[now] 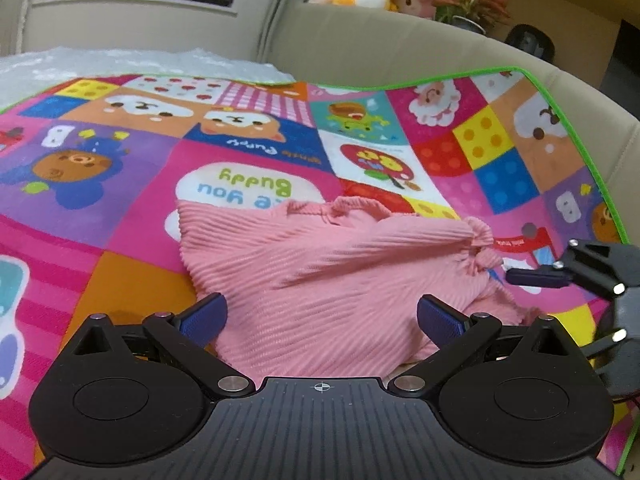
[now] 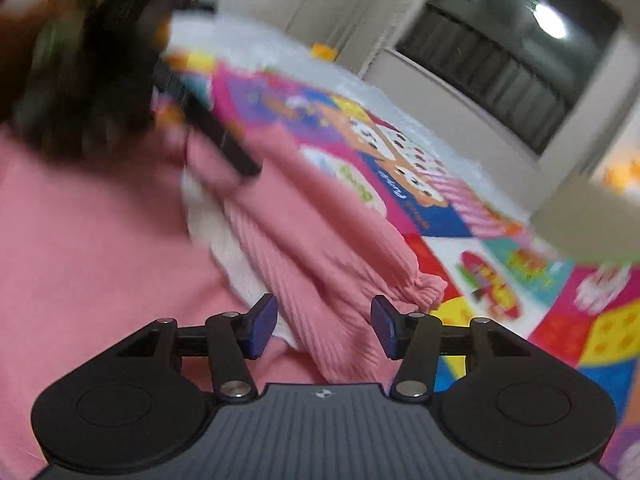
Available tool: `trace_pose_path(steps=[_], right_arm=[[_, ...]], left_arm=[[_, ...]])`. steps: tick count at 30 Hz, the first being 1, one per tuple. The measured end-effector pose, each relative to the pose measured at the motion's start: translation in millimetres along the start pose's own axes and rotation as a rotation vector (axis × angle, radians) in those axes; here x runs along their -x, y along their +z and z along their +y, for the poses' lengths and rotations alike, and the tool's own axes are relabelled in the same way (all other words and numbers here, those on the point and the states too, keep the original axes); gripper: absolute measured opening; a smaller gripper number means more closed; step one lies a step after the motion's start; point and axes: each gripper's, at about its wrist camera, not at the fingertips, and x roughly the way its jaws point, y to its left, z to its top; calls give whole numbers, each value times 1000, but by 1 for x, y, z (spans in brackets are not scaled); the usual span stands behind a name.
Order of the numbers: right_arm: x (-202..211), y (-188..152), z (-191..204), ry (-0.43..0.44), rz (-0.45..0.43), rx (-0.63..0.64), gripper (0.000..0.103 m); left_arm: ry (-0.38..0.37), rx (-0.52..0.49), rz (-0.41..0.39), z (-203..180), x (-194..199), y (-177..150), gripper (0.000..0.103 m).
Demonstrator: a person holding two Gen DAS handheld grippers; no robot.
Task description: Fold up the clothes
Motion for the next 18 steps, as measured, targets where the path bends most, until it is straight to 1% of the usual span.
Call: trace_pose_path(steps=[1, 2, 4, 5, 6, 7, 10, 12, 14, 16, 18], right_arm=[[-9, -2, 2, -35, 13, 29, 35], [-17, -4, 5, -70, 27, 58, 31], [-33, -5, -7, -140, 39, 42, 27], [-40, -6, -14, -177, 48, 32, 27], [-44, -7, -19, -160, 54, 6, 27], [-47, -8, -25, -142, 60, -20, 27], [-38, -11, -20, -107, 60, -11, 27], [-27, -12, -21, -76, 57, -32, 34], [-7, -14, -36, -35, 31, -130, 52], [11, -13, -53, 3, -4, -234, 58], [24, -9, -72, 34, -53, -355, 60]], left_arm=[[4, -9, -4, -1, 0, 0, 103], [13, -25, -6, -3, 1, -1, 103], [54, -54, -4, -3, 0, -3, 103], [74, -64, 0, -3, -1, -5, 103], [93, -74, 3, -2, -2, -6, 103], [90, -65, 4, -1, -2, -7, 103], [79, -53, 1, 2, 1, -6, 103], [64, -60, 4, 0, 5, -3, 103], [43, -73, 3, -4, 11, 1, 103], [-4, -90, -27, -9, 21, 10, 103], [-49, -93, -59, -14, 25, 20, 103]])
